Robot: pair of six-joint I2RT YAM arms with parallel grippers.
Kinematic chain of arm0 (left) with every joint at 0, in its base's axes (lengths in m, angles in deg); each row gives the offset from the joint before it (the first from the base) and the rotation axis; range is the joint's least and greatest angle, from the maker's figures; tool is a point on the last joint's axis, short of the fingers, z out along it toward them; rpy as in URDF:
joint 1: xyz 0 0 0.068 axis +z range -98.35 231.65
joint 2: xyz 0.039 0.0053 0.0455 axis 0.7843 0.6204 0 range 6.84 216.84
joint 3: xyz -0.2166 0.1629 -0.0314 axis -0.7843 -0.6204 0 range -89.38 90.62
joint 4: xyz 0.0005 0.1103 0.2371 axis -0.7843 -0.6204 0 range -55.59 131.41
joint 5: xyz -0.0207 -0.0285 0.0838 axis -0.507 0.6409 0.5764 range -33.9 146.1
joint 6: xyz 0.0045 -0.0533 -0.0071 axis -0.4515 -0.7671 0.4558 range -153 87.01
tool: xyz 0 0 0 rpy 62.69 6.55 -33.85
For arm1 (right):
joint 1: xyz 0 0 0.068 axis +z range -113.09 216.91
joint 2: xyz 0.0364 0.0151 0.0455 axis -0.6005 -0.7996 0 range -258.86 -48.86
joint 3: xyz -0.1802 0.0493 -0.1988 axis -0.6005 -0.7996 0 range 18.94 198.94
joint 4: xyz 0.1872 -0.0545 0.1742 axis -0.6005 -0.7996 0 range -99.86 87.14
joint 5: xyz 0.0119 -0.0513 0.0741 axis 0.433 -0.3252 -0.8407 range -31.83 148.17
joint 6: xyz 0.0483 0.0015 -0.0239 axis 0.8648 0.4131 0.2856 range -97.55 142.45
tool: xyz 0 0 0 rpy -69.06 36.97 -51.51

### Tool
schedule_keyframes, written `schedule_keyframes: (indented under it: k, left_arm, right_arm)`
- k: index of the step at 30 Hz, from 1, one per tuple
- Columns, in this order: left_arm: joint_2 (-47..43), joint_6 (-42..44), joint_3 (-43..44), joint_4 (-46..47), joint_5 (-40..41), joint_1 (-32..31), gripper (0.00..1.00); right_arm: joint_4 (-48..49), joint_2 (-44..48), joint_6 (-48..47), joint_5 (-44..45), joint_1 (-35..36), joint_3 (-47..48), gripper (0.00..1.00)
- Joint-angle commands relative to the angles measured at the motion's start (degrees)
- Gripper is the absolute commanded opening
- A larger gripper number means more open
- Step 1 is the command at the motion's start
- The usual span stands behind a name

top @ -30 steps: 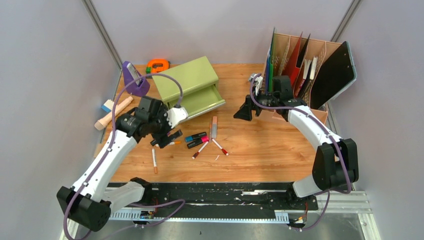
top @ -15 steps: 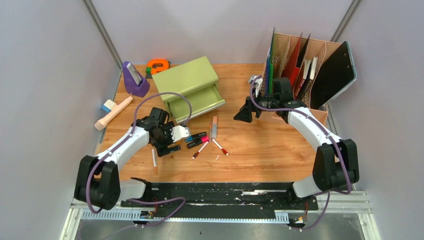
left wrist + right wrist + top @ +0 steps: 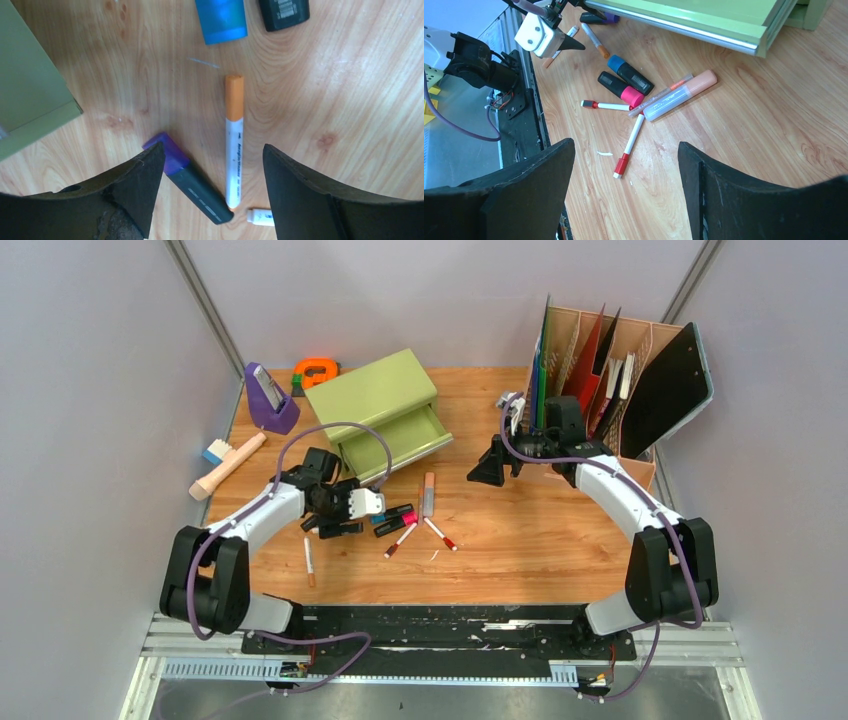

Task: Organize the desk
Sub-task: Pick up the stationery from the center of the board.

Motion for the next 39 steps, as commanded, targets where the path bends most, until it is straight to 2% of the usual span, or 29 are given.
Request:
schedule_keyframes:
  k: [1, 7, 16, 19, 25, 30, 39]
  left_arm:
    - [5.62, 3.29, 0.68, -1.01, -0.06, 0.53, 0.76]
    - [7.26, 5.16, 0.74, -3.16, 0.25, 2.62, 0.71]
    - [1.53, 6.26, -1.81, -4.15, -0.81, 4.59, 0.74]
    - [1.30, 6.77, -3.03, -3.34, -0.40, 4.65, 0.72]
    - [2.98, 5.38, -3.18, -3.32, -0.69, 4.65, 0.55]
    - [2.18, -0.04, -1.26, -3.95, -2.32, 3.91, 0.37]
    - [-6.55, -7.82, 7.30, -19.77, -5.10, -4.01, 0.16]
  right_arm:
    - [2.61, 1.81, -0.81, -1.36, -0.18, -0.78, 0.77]
    - [2.74, 1.94, -0.99, -1.21, -0.32, -1.16, 0.77]
    - [3.31, 0.74, -0.34, -1.84, -0.28, -1.17, 0.78]
    - [3.49, 0.36, -0.05, -2.03, -0.28, -1.08, 0.78]
    - [3.49, 0.41, -0.11, -1.66, -0.26, -1.16, 0.78]
    - [3.48, 0.42, -0.11, -1.61, -0.32, -1.24, 0.79]
    - [3.48, -0.01, 0.24, -1.83, -0.28, -0.98, 0.79]
